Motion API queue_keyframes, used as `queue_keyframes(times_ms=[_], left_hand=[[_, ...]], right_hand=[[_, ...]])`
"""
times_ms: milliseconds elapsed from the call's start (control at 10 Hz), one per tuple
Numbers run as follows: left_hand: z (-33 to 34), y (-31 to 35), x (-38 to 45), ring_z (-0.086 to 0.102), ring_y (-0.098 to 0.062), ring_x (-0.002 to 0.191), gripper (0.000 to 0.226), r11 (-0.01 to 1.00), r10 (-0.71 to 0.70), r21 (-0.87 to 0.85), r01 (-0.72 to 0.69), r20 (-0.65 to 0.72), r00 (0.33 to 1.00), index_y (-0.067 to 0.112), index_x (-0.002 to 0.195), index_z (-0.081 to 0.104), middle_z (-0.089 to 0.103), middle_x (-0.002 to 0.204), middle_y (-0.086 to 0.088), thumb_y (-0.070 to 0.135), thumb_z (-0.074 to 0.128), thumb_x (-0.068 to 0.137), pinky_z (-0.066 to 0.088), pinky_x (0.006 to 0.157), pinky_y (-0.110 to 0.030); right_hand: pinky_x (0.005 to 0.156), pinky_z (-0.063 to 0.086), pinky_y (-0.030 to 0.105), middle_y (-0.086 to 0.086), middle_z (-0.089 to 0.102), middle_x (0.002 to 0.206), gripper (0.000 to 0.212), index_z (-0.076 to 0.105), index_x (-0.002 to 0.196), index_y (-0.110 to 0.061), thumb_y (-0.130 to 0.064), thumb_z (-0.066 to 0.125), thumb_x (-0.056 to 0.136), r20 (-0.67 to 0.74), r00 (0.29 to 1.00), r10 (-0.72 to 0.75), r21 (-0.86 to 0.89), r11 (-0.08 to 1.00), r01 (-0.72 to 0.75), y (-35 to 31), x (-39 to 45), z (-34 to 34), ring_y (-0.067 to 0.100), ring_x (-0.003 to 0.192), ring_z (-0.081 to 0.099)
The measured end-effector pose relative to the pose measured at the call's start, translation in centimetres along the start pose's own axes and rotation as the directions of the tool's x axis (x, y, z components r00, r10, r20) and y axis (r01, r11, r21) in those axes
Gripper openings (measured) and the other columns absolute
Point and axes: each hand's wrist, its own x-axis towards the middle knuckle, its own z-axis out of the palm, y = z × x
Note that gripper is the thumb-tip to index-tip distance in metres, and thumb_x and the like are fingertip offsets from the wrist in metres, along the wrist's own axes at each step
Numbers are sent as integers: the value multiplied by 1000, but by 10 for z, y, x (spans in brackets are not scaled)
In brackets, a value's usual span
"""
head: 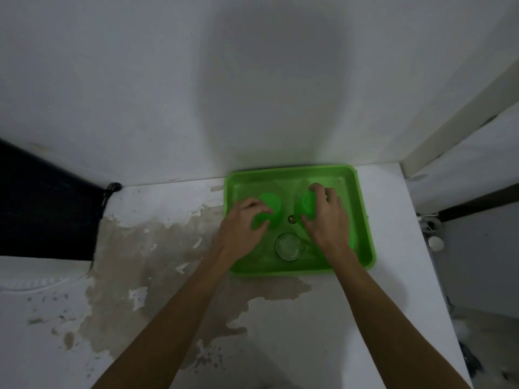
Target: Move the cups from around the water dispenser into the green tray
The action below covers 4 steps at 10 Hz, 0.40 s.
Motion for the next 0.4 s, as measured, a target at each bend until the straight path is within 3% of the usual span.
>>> queue_keyframes(times_ms=[200, 300, 400], left_hand=[[-5, 3, 1, 54, -13, 117, 25, 1000, -10, -14, 10, 14, 1000, 24, 113, 68, 63, 122, 3, 22, 69, 89, 45, 106, -40], [-13, 7, -5, 56, -12, 113, 23, 999, 6, -42, -7, -7, 1000, 24, 112, 69, 63, 120, 5, 22, 68, 89, 47, 100, -34], [-27, 9, -13, 61, -12, 103, 21, 996, 2, -88, -8, -65, 998, 24, 109, 71, 66, 113, 6, 21, 70, 87, 51, 92, -32]], right_hand=[[82, 56, 46, 16, 54, 129, 77, 42, 132, -17, -25, 86, 70, 50, 999, -2, -16, 1000, 2, -2, 0, -7, 36, 108, 59], [86, 54, 47, 18, 55, 127, 80, 44, 133, -13, -31, 86, 68, 49, 999, -4, -41, 999, 6, -4, -2, -15, 37, 108, 58], [89, 51, 46, 17, 57, 123, 68, 52, 127, -12, -32, 82, 70, -25, 999, -22, -37, 999, 21, -17, -9, -25, 36, 111, 57]])
